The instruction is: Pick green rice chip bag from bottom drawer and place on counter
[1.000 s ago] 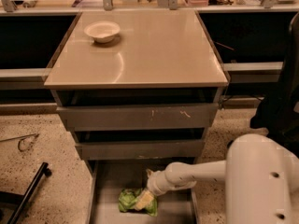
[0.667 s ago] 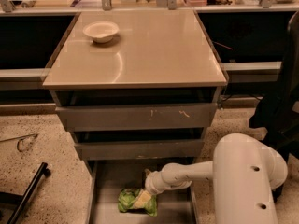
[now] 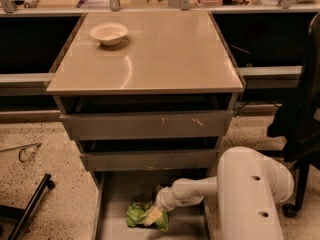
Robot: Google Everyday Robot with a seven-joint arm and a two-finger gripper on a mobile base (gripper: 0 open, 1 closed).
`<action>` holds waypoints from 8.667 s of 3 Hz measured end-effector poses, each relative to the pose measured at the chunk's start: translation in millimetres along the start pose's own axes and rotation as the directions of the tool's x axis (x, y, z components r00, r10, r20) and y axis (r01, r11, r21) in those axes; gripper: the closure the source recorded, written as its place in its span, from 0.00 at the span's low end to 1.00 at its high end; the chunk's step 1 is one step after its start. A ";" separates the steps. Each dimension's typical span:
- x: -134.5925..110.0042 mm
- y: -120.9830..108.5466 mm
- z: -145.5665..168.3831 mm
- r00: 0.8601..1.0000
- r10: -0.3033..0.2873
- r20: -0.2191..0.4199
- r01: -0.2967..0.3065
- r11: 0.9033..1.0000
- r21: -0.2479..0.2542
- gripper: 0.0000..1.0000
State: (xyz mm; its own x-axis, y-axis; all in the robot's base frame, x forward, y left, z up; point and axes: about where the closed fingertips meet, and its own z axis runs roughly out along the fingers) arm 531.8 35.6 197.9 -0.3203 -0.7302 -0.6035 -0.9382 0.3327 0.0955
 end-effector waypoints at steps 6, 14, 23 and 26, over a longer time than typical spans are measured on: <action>19.3 26.1 66.6 0.994 -0.094 -0.062 0.086 0.990 -0.115 0.42; -253.3 71.2 -284.4 0.860 -0.429 0.275 0.373 0.898 0.235 1.00; -598.8 91.5 -530.5 0.512 -0.852 0.107 0.673 0.475 0.566 1.00; -537.7 -62.6 -534.9 0.783 -0.619 -0.061 0.516 0.591 0.620 1.00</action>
Offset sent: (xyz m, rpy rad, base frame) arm -0.0165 0.0160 -0.0367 -0.0209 0.0129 0.1011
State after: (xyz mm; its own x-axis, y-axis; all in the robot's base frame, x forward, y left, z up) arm 692.7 88.1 939.9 0.3218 -0.8141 -0.4834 -0.6387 0.1902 -0.7456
